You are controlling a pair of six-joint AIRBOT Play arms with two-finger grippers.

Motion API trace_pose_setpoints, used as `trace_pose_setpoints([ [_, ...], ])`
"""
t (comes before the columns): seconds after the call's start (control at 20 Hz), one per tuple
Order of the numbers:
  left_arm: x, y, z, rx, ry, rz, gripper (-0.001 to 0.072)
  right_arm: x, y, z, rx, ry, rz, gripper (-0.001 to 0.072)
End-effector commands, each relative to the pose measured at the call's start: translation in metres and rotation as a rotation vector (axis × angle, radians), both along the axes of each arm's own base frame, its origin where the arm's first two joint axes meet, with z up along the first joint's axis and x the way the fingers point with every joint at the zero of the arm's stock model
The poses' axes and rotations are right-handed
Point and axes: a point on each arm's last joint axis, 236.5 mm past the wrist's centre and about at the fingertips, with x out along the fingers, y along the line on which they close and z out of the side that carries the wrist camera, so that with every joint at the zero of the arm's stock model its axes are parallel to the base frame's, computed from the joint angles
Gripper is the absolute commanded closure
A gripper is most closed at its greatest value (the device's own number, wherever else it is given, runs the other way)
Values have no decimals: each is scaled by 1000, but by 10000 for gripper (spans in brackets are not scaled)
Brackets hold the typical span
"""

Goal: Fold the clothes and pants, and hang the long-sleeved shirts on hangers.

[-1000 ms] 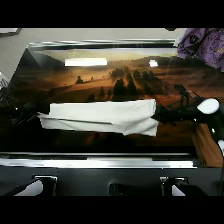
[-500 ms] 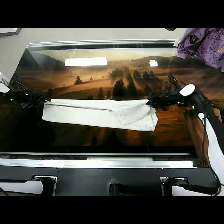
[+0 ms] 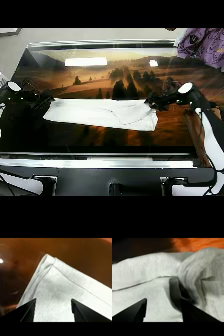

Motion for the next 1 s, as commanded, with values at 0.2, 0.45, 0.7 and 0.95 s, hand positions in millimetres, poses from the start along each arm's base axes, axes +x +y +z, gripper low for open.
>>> trace_pose_setpoints([
  [0.2, 2, 12, 33, -7, -1, -6, 190, -45, -86, 12, 64, 132, 55, 37],
  [0.45, 0, 11, 32, -18, 13, 16, 191, -43, -73, -22, 224, 154, 107, 36],
  [0.7, 0, 11, 32, -18, 13, 15, 191, -32, -58, -48, 341, 164, 86, 36],
  [0.95, 0, 11, 31, -18, 14, 15, 191, -39, -36, -61, 391, 198, 110, 40],
])
